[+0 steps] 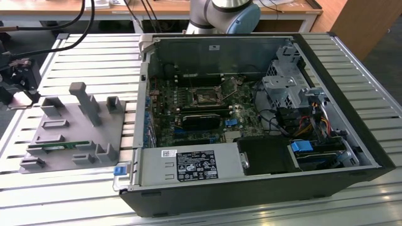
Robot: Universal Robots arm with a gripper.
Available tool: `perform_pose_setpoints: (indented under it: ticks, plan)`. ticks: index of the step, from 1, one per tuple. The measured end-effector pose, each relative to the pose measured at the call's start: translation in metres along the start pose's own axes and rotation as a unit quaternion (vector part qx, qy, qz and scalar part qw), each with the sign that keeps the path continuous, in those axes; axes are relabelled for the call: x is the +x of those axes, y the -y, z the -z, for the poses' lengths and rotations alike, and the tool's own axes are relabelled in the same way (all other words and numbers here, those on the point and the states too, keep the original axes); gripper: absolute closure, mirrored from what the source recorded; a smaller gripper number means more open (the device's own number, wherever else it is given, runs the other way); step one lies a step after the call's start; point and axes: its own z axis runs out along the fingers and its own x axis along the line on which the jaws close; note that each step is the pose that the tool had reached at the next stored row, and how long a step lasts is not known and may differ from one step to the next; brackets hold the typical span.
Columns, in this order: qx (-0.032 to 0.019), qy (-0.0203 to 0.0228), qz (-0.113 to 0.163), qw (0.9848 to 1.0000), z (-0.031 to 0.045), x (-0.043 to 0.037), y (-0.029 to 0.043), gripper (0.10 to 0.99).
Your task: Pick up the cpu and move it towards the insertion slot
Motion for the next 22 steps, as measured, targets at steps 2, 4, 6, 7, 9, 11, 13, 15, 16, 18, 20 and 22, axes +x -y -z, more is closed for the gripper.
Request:
perform_pose_setpoints:
  ticks: [2, 4, 6, 7, 9, 11, 13, 15, 16, 18, 20, 22]
  plan:
    - [0.0, 0.0, 0.0, 1.0, 0.0016, 0.0, -0.0001, 0.545]
    - [0.0, 0.0, 0.0, 1.0, 0.0031, 0.0, -0.0003, 0.545]
    - [0.0, 0.0, 0.0, 1.0, 0.0045, 0.0, -0.0004, 0.545]
    - [0.0, 0.0, 0.0, 1.0, 0.005, 0.0, -0.0005, 0.545]
    - [0.0, 0.0, 0.0, 1.0, 0.0061, 0.0, -0.0006, 0.545]
    - [-0.0001, 0.0001, 0.0, 1.0, 0.0071, 0.0, -0.0007, 0.545]
    - [0.0, 0.0, 0.0, 1.0, 0.0083, 0.0, -0.0008, 0.545]
    - [-0.0001, 0.0001, 0.0, 1.0, 0.0091, 0.0, -0.0009, 0.545]
    - [0.0, 0.0, 0.0, 1.0, 0.0097, 0.0, -0.001, 0.545]
    - [-0.0001, 0.0001, 0.0, 1.0, 0.0105, 0.0, -0.0011, 0.545]
    - [0.0, 0.0, 0.0, 1.0, 0.0116, 0.0, -0.0013, 0.545]
    - [-0.0001, 0.0, 0.0, 1.0, 0.0128, 0.0, -0.0014, 0.545]
